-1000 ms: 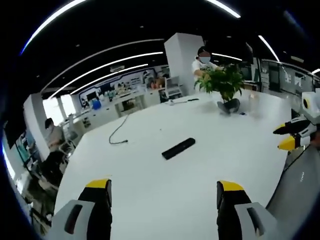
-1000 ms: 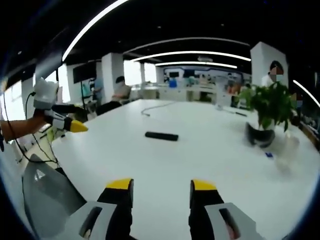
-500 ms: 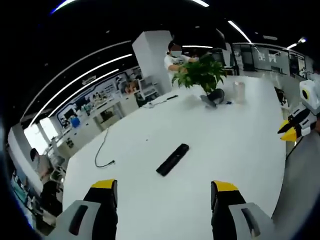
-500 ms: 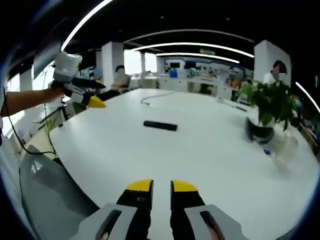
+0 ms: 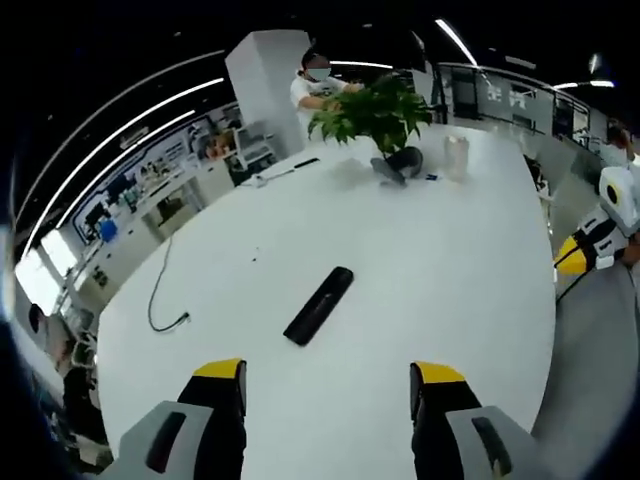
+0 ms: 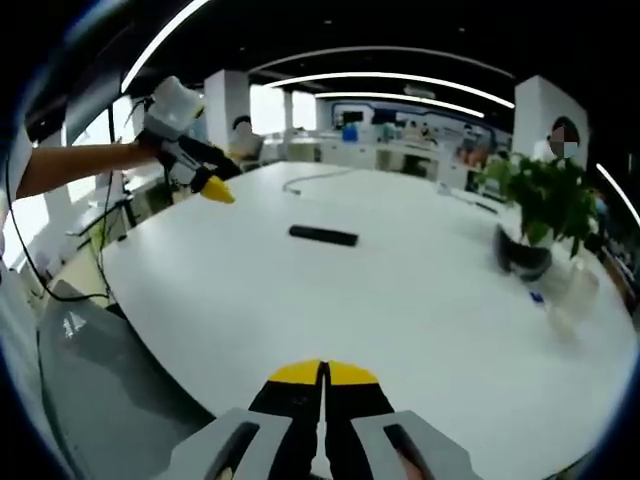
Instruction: Press the specified remote control buttons in sequence, fully releasing each button before pressing the next.
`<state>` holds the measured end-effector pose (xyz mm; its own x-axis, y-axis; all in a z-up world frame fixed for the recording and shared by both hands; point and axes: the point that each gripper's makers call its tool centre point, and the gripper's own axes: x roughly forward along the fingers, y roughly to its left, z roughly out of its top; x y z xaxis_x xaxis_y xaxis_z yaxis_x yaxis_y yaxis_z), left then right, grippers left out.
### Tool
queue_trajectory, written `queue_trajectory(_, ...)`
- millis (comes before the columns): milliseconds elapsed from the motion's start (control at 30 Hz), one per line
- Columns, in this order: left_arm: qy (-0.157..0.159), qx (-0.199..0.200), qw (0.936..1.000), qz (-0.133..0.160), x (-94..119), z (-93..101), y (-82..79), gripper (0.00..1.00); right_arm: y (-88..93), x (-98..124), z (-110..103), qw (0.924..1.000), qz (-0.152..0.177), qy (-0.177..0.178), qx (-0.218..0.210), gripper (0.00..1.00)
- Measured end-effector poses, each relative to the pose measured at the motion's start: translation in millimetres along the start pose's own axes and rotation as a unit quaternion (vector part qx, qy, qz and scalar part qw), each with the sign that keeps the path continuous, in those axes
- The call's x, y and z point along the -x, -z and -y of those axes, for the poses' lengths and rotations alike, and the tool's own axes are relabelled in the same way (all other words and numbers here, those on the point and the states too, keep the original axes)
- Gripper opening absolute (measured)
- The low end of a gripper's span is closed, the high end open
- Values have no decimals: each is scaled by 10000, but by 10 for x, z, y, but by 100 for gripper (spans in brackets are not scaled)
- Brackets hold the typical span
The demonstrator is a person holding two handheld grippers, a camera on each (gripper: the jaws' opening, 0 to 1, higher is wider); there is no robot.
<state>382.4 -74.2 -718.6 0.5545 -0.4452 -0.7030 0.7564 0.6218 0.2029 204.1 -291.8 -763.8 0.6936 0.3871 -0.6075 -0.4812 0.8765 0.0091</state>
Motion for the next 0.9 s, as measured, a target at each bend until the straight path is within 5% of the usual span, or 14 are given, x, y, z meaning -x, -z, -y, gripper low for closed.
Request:
queue_trajectory(533,654,63,9974,-287,-499,-197,-177,54,39,-17,14,10000,-94,-1,-18,0)
queue_trajectory(900,1077,-227,9913,-717,-905,-278,-134,48,84,-37,22,9997,-239,44,11,0)
